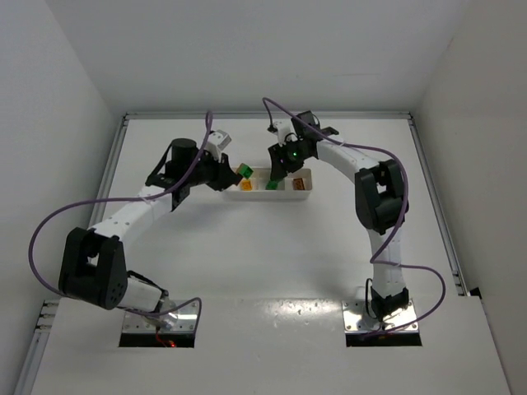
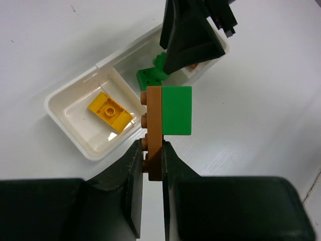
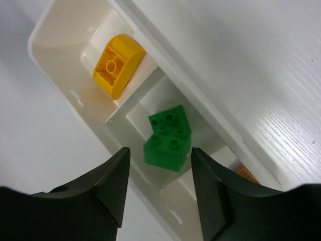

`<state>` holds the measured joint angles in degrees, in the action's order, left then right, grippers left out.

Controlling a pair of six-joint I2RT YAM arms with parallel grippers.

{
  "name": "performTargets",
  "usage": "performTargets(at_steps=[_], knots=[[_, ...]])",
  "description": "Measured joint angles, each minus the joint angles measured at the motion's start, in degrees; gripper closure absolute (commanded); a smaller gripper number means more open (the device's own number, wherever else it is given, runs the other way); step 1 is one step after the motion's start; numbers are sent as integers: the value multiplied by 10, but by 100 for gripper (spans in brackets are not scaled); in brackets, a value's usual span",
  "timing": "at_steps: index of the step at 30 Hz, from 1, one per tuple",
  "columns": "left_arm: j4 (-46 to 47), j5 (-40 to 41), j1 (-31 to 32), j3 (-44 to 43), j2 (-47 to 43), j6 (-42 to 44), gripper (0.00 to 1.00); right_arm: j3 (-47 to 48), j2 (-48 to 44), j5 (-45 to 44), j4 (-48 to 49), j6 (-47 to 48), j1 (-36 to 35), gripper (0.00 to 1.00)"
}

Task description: Sort the legos into containers by color

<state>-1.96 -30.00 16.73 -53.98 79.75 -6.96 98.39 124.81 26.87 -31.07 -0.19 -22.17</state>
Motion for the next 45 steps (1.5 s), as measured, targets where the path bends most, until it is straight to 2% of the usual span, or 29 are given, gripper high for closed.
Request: performTargets(at_steps=[4, 8, 10, 13, 15, 19, 23, 35, 41, 44, 45], knots=[[0, -5, -11, -2, 11, -10, 100, 0, 0, 2, -3, 5, 0, 42], [0, 7, -14, -2, 15, -10, 100, 0, 0, 34, -7, 2, 3, 42], [-1, 23, -13, -2, 17, -10, 100, 0, 0, 78, -8, -5, 7, 42], [-1, 43, -13, -2, 19, -5, 100, 0, -1, 167, -3, -32, 15, 33], [-1, 52, -10, -2, 19, 1, 100, 1, -1, 226, 5, -55, 16, 32], [-2, 59, -9, -2, 20, 14, 100, 8, -1, 323, 37, -111, 15, 19], [-10, 77, 2, -6, 23, 36, 100, 8, -1, 386, 94, -182, 7, 18], [-26, 121, 56, -19, 30, 85, 100, 9, -1, 404, 131, -238, -5, 17], [-27, 135, 69, -29, 30, 95, 100, 9, -1, 395, 130, -237, -5, 30], [-27, 143, 75, -29, 30, 99, 100, 9, 0, 387, 128, -234, -4, 45], [-27, 145, 76, -29, 30, 101, 100, 8, 2, 380, 127, -233, -4, 54]])
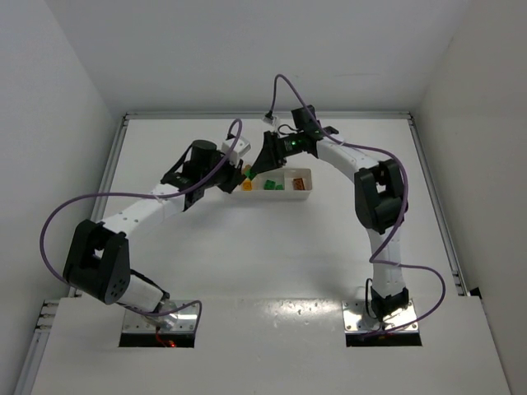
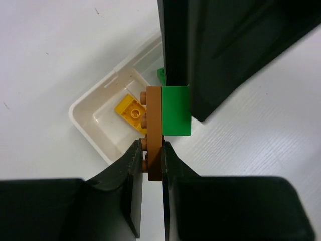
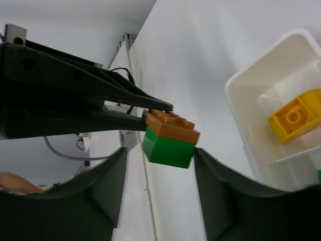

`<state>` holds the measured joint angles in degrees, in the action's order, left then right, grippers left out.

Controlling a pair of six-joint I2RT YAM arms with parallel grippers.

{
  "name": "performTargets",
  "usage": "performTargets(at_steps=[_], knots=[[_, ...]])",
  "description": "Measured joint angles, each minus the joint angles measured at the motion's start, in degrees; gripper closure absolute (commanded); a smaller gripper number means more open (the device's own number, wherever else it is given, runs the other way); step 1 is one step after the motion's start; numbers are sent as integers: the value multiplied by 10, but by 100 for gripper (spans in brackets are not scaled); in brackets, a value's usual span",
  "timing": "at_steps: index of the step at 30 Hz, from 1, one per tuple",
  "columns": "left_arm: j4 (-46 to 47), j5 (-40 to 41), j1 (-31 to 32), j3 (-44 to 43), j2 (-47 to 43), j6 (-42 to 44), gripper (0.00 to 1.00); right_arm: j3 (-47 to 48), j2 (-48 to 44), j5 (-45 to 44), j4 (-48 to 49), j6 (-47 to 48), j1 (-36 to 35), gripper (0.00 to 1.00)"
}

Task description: Sort the legos into containers by color

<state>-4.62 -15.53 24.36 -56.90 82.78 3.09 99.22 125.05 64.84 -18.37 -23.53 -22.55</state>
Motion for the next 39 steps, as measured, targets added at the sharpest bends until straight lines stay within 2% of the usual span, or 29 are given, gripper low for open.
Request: performTargets(at_steps=[2, 3, 6, 7, 10, 18, 25, 29, 32, 39], knots=[[-1, 3, 2, 0, 0, 3, 100, 0, 3, -6, 1, 3, 1, 64], [-1, 6, 3, 0, 0, 7, 100, -1, 6, -7, 1, 3, 2, 72], [-3, 14, 8, 0, 0, 10, 100, -3, 9, -5, 0, 3, 5, 83], [-4, 17, 9, 0, 0, 12, 100, -4, 9, -5, 0, 2, 5, 90], [-6, 21, 11, 0, 0, 15, 100, -7, 9, -2, 4, 2, 5, 99], [-4, 70, 13, -14, 10, 9, 100, -28, 9, 13, 16, 12, 5, 100], [43, 118, -39, -99, 58, 7, 100, -66, -2, 29, -23, 45, -2, 100], [51, 124, -71, -110, 67, 2, 100, -75, -19, 19, -51, 75, 4, 100], [50, 130, -80, -108, 68, -3, 100, -75, -32, -26, -84, 123, 20, 100], [50, 133, -79, -88, 68, -6, 100, -64, -34, -196, -120, 191, 69, 100]])
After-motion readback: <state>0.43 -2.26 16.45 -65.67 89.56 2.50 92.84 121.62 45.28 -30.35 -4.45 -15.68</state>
